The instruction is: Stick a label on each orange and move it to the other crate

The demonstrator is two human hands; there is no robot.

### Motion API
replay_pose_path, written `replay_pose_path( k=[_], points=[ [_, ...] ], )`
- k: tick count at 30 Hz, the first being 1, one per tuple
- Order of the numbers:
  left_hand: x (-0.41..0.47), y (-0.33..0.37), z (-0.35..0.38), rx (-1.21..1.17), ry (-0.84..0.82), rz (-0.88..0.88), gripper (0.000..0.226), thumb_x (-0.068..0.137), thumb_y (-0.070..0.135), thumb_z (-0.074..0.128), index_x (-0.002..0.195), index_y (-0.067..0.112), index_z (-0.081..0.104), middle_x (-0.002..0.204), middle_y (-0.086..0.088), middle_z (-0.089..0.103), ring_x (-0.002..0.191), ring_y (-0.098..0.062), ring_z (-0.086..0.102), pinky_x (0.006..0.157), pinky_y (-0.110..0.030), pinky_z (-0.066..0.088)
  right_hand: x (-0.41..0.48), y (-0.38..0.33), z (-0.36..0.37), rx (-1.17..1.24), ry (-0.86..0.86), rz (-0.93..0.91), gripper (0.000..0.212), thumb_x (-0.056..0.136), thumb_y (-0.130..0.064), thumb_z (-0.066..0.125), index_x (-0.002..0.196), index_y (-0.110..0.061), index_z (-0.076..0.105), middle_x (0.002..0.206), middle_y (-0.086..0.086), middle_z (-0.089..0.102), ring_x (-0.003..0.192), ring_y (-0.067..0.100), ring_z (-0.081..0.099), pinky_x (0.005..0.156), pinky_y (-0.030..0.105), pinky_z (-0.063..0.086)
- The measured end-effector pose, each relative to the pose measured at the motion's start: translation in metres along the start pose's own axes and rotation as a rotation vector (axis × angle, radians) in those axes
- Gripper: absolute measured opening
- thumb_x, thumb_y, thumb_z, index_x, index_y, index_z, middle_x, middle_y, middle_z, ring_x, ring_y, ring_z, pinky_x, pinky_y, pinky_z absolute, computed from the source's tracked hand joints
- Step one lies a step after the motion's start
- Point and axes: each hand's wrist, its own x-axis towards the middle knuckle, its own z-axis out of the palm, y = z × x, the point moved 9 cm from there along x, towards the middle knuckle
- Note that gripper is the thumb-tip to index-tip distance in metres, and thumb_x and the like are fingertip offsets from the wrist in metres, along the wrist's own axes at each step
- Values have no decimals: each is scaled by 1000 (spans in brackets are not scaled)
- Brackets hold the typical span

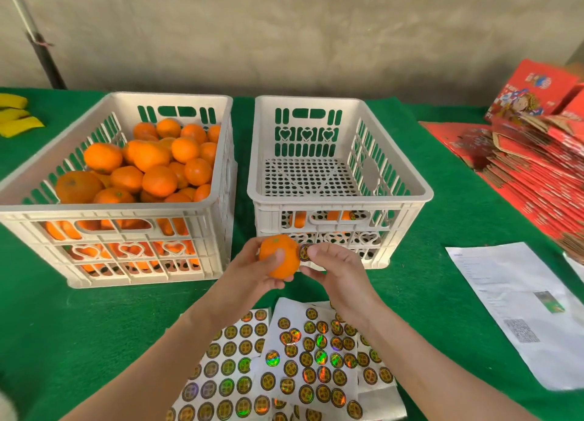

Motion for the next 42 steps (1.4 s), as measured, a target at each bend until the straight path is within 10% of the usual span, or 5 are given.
replay_pose_path(
  k=[14,24,30,36,42],
  points=[
    [0,13,16,-327,43,-9,63,88,42,50,135,2,41,104,-16,53,87,-23,52,80,-32,44,-10,-30,27,-285,46,-261,22,84,3,64,68,-12,61,98,4,63,70,-2,63,63,15,50],
    [-12,70,4,72,138,234,49,87,49,56,120,13,56,110,-19,62,95,-25,64,80,-37,51,-21,-66,66,-558,-108,-454,57,81,-27,72,128,-34,41,123,-16,53,111,2,53,88,20,48],
    [11,168,-26,534,301,472,44,93,56,26,92,33,63,87,4,68,81,-10,65,65,-18,48,36,-140,95,-779,-54,-666,58,68,-19,79,108,-39,42,103,-26,47,95,-16,49,73,4,42],
    [57,161,-148,1521,673,-2,20,98,13,42,100,8,61,99,-9,64,85,-21,58,67,-28,39,187,-119,33,-1640,-139,-42,43,72,-19,76,108,-11,54,95,0,52,81,14,51,67,29,47],
    [60,152,-166,1383,725,140,14,88,4,49,88,11,61,84,-8,62,74,-23,56,52,-29,39,233,-39,-28,-2228,-395,352,42,82,-11,64,121,-2,53,114,9,62,94,23,60,82,38,52]
  ],
)
